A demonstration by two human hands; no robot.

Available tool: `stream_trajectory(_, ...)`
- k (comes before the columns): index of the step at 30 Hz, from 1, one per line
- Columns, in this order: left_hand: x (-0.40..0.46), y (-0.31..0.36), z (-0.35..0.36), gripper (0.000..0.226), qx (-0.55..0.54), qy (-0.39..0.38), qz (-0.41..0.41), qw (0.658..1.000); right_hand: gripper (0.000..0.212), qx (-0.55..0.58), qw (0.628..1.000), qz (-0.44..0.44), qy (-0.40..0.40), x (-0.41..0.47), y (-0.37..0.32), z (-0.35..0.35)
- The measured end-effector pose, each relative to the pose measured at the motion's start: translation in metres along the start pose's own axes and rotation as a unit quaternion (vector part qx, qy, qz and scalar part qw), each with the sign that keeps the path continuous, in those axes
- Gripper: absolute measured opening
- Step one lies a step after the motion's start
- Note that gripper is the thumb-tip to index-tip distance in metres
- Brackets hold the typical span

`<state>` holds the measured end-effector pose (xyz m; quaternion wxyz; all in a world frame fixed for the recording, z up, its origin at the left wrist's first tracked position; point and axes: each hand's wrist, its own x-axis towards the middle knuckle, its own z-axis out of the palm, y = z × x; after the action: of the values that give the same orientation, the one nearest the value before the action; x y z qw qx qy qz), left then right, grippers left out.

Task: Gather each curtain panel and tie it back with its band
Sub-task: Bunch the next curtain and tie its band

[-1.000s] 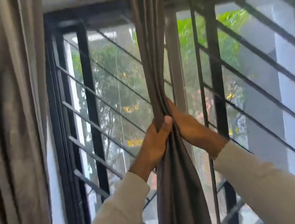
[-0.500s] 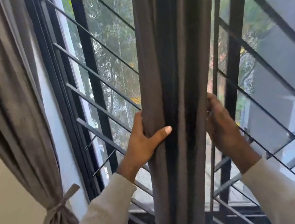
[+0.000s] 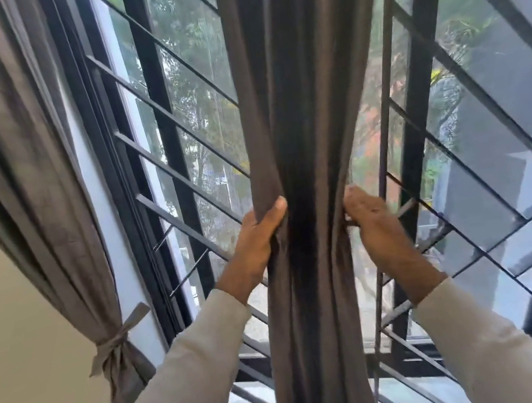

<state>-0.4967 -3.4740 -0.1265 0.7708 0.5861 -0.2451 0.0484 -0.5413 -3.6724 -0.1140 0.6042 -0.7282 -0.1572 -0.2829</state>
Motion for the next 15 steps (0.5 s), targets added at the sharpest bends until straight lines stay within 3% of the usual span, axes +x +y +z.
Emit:
stream_trajectory(4,0.004,-0.009,0.01,0.057,0.059,-0.06,0.016,0.996,0.011,-0.034,0.999,-0.013,-0.039,0.003,0.021,0.007)
stream_trajectory(6,-0.001,-0.018,0.006,0.076,0.063,-0.13,0.019,0.989,0.024,-0.059,0.995,-0.033,-0.071,0.005,0.025,0.003)
stream_trajectory(8,-0.007,-0.025,0.004,0.077,0.095,-0.168,0.019,0.981,0.036,-0.096,0.989,-0.041,-0.102,0.01,0.026,-0.003)
stream_trajectory(11,-0.008,-0.039,0.011,0.077,0.174,-0.084,0.038,0.98,0.043,-0.003,0.992,-0.004,-0.124,0.02,0.011,-0.016)
stream_trajectory(13,-0.005,-0.046,0.012,0.075,0.174,-0.015,0.042,0.984,0.043,0.072,0.994,0.005,-0.078,0.026,0.001,-0.027)
stream_trajectory(15,-0.002,-0.045,0.013,0.062,0.126,-0.008,0.002,0.992,0.034,0.065,0.997,0.005,-0.036,0.027,0.002,-0.036)
